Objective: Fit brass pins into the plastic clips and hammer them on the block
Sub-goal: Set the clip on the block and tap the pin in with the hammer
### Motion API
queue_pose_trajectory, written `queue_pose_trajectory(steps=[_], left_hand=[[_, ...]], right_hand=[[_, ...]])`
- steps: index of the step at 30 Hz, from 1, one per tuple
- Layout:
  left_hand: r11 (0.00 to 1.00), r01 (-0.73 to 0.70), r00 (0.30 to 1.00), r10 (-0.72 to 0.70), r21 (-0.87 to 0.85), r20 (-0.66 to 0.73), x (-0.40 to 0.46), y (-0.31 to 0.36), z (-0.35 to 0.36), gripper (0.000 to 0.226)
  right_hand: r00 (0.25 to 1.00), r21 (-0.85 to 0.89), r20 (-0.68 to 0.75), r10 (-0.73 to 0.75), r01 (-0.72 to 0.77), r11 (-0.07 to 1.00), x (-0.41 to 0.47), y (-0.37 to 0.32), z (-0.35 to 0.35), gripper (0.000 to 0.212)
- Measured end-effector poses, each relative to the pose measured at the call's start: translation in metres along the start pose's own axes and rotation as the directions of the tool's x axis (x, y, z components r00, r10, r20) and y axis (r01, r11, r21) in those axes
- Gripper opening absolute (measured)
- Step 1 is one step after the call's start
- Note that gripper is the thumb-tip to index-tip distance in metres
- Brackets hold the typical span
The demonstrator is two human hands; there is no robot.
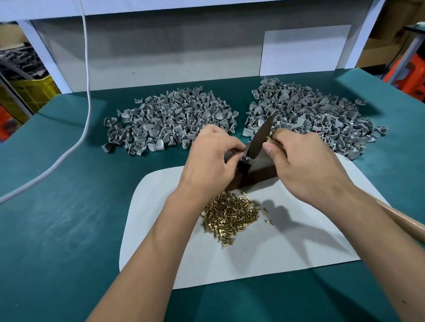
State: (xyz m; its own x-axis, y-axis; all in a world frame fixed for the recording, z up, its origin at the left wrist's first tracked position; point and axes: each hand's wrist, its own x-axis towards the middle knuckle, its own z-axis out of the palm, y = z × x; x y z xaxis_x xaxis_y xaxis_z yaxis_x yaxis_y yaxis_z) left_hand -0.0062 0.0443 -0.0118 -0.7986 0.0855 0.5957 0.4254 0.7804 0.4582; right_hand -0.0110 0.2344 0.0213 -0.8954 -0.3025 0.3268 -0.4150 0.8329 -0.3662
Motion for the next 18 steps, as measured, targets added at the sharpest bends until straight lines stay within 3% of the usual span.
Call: queue_pose_trajectory(steps=[3, 9, 13, 18], left_hand=[[1.000, -0.019, 1.000, 0.019, -0.008, -0.019, -0.001, 0.000, 0.003, 0.016], [0.962, 0.172, 0.982, -0.183, -0.214, -0.035, -0.001, -0.001, 0.011, 0.016], [0.958, 0.187, 0.979, -0.200, -0.219, -0.038, -0.001, 0.002, 0.013, 0.016], [0.957, 0.205, 0.973, -0.221, -0.206, -0.061, 0.000, 0.003, 0.015, 0.013]], right_hand=[[1.000, -0.026, -0.003, -0.021, 0.021, 0.999, 0.000, 0.001, 0.004, 0.024], [1.000, -0.043, 0.006, 0.006, -0.006, 0.999, 0.002, 0.004, 0.003, 0.022], [0.999, -0.098, 0.027, -0.017, 0.020, 0.995, 0.004, 0.005, -0.002, 0.021], [0.986, -0.122, -0.149, -0.069, 0.051, 0.991, 0.000, 0.001, -0.009, 0.017]])
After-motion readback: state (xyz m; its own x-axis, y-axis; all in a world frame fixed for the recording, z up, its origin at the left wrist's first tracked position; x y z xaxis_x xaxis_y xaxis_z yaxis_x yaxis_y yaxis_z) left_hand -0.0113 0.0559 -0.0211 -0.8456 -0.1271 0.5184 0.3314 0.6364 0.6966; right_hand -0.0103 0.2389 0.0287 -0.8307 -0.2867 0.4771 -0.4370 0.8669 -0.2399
